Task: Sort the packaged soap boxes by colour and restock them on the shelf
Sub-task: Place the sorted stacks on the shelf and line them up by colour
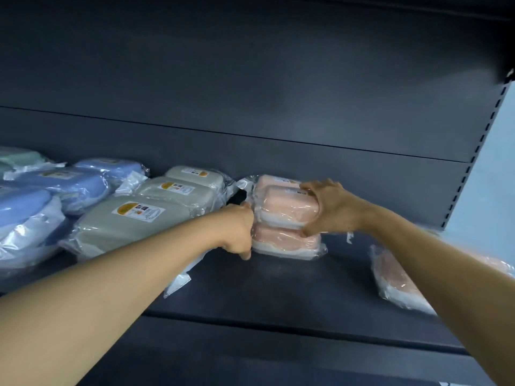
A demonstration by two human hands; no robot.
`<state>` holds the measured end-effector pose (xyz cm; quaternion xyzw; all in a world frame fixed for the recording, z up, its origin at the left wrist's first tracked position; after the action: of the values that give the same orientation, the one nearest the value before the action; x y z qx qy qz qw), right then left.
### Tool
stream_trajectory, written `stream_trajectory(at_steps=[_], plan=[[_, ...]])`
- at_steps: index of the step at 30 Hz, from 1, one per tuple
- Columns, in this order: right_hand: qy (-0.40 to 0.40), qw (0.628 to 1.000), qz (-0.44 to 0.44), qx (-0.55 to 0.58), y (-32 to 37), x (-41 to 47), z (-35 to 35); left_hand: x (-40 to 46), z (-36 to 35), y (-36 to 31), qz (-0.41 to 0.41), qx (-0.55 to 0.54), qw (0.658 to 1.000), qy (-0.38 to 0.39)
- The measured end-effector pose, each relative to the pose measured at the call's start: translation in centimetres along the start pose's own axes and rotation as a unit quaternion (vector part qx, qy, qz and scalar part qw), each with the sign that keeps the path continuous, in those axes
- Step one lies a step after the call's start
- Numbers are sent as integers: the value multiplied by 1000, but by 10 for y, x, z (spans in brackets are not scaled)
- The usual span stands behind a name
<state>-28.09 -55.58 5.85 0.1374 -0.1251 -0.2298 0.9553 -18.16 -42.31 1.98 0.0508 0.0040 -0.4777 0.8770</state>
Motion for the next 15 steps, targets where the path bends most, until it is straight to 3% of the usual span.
stream_trajectory(at_steps=[9, 15], plan=[[-52, 998, -2, 46, -26, -15, 50, -1, -6, -16, 52, 132, 984, -104], [-65, 997, -1, 47, -32, -21, 52, -27, -5, -31, -5, 123, 990, -65]])
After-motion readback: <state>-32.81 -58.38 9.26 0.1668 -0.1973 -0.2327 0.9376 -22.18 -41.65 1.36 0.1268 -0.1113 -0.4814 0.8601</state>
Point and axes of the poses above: each hand's wrist, its own x-axis towards the middle knuckle, its own z-axis out of the back of the hand, y = z × x, the point moved 7 cm from there along x, towards the middle knuckle, and after that the axes turned 11 degrees about x, right-handed, at the moved point
